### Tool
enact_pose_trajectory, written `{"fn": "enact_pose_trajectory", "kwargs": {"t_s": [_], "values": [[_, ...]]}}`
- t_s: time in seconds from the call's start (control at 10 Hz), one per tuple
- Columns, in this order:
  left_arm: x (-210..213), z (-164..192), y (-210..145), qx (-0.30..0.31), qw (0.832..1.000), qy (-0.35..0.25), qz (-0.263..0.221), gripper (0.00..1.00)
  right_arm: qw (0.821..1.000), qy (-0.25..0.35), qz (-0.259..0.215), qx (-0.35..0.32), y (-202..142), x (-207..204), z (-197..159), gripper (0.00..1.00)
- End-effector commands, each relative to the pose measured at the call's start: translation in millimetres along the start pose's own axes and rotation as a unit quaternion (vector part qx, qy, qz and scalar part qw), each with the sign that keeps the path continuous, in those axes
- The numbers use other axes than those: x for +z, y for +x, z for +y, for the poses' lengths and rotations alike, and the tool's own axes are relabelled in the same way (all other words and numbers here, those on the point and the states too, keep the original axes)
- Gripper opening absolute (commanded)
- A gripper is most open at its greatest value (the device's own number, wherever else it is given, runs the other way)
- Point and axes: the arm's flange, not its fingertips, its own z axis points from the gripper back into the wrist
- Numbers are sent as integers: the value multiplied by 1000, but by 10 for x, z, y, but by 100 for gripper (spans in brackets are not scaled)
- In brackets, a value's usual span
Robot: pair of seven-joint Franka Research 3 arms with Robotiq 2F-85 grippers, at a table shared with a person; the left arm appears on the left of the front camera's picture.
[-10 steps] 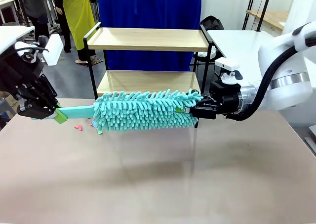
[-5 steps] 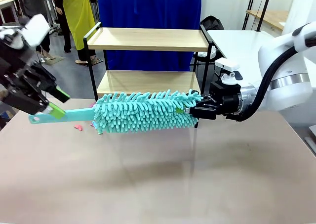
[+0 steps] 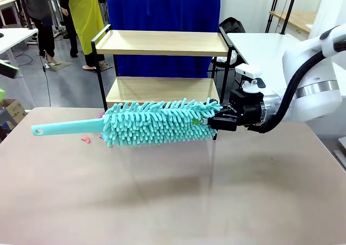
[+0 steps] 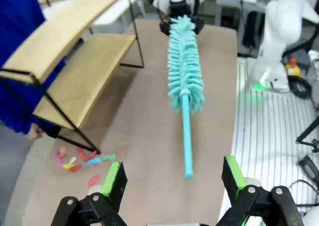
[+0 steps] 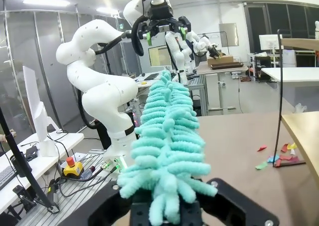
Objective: Clean the shelf.
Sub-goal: Hand the Duster back to the human.
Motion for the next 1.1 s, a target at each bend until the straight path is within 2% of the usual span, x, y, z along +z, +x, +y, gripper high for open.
{"fn": "enact_pose_trajectory", "kwargs": {"t_s": [0.0, 0.2, 0.3, 0.4, 0.7, 1.0], "values": [[133, -53, -278, 7, 999, 9, -44, 100, 1000, 0, 1, 0, 19, -8, 4, 0], [158, -87, -324, 7, 1000, -10, -20, 100, 1000, 0, 1, 0, 19, -8, 4, 0], [321, 22, -241, 20, 999, 19, -28, 100, 1000, 0, 0, 0, 0, 1, 0, 16], [321, 22, -241, 20, 999, 19, -28, 100, 999, -25, -8, 20, 144, 40, 48, 16], [321, 22, -241, 20, 999, 19, -28, 100, 990, -97, -42, 94, 866, 317, 376, 16], [321, 22, -241, 20, 999, 19, -28, 100, 970, -216, -58, 95, 1515, 662, 607, 16]]}}
